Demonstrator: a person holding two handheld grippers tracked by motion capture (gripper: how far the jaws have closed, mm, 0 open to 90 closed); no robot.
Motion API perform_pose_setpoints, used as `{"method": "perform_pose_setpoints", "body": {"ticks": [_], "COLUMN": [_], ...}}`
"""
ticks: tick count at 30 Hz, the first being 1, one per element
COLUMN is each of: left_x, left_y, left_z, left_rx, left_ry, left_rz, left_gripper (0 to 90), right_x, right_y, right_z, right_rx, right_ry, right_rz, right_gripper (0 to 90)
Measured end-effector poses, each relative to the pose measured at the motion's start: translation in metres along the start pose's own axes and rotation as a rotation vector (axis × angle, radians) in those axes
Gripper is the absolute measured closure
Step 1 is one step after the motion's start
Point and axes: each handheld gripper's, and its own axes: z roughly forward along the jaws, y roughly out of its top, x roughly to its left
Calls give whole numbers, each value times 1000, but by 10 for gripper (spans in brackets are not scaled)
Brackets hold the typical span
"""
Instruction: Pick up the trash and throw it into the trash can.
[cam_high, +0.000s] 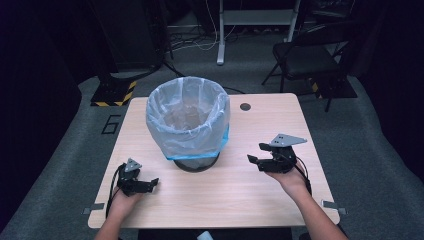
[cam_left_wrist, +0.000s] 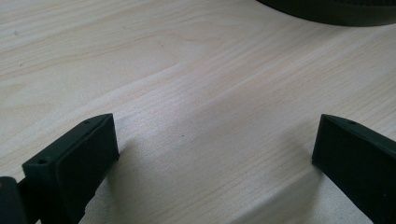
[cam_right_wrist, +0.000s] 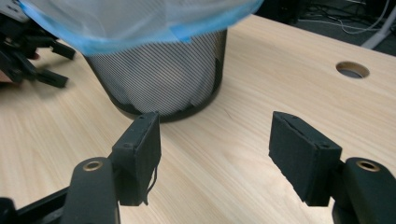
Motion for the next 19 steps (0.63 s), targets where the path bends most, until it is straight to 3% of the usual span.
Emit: {"method": "perform_pose_setpoints", "body": {"ticks": [12,19], "left_x": [0,0], "left_y": [0,0], "left_z": [0,0], "left_rx": [0,-1], "left_ry": [1,6], "left_rz": [1,1], "left_gripper": [1,0], "right_x": [-8,-13], "right_y": [-37,-55], "right_z": [8,14], "right_rx": [34,73], "right_ry": [-63,-74], "right_rz": [15,29], "right_gripper": [344,328]}}
